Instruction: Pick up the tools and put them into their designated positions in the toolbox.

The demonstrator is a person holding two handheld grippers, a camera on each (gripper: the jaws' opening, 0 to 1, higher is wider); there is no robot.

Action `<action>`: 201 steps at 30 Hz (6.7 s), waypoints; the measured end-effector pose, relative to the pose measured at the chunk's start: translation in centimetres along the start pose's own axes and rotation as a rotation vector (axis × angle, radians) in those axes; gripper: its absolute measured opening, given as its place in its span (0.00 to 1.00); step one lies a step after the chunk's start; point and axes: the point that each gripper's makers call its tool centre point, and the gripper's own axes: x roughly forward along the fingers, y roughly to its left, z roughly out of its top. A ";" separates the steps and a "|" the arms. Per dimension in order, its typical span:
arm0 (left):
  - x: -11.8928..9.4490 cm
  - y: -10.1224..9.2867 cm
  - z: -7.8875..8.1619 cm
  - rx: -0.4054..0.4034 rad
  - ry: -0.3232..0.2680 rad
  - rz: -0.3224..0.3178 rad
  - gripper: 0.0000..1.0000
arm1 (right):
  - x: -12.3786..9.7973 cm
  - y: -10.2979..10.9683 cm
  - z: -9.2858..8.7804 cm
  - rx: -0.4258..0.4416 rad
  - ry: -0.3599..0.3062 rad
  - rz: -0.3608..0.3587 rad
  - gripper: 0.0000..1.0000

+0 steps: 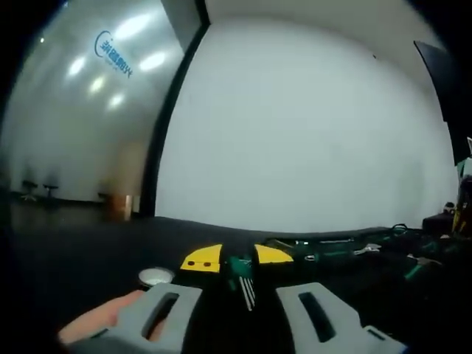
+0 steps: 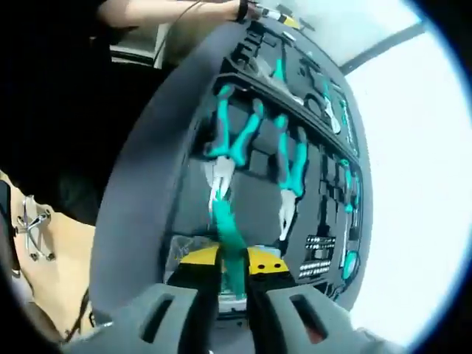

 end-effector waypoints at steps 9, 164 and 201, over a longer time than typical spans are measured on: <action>0.0 0.0 0.3 0.004 -0.016 -0.006 0.14 | -1.7 0.4 4.8 0.791 -0.400 0.389 0.09; 0.0 -1.3 -0.5 0.030 0.024 -0.045 0.14 | -6.9 -8.5 2.2 1.092 -1.148 -0.379 0.10; 0.2 -1.1 -0.8 0.042 0.039 -0.040 0.14 | 0.8 -2.2 0.3 0.926 -0.351 -0.304 0.11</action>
